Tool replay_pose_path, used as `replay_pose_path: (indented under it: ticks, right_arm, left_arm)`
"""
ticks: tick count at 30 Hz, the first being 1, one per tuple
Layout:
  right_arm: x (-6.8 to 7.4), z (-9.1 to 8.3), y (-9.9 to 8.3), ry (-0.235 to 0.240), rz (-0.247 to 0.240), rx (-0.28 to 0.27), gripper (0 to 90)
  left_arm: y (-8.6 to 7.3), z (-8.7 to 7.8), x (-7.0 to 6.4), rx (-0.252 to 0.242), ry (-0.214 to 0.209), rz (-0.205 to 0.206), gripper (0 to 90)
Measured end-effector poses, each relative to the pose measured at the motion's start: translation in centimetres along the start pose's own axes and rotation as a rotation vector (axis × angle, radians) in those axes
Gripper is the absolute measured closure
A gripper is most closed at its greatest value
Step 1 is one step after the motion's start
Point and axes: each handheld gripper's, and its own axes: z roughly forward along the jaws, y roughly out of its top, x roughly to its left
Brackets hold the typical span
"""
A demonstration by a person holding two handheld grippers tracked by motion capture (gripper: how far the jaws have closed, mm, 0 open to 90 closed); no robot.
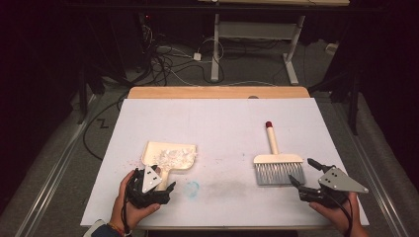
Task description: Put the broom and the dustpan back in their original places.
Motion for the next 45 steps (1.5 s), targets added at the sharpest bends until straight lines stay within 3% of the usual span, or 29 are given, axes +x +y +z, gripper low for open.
replay_pose_path:
  ticks: [17, 34, 45]
  right_arm:
    - [0.22, -0.35, 0.25, -0.008, -0.004, -0.015, 21.7]
    - [0.39, -0.27, 0.32, -0.017, -0.019, -0.008, 21.7]
    - [0.19, -0.12, 0.16, 0.002, -0.02, -0.01, 21.5]
  left_arm:
    - [0.14, 0.04, -0.2, 0.001, -0.005, 0.017, 18.6]
    - [0.21, 0.22, -0.12, 0.002, -0.005, 0.01, 18.6]
    - [0.42, 0.5, -0.09, 0.008, -0.006, 0.014, 18.6]
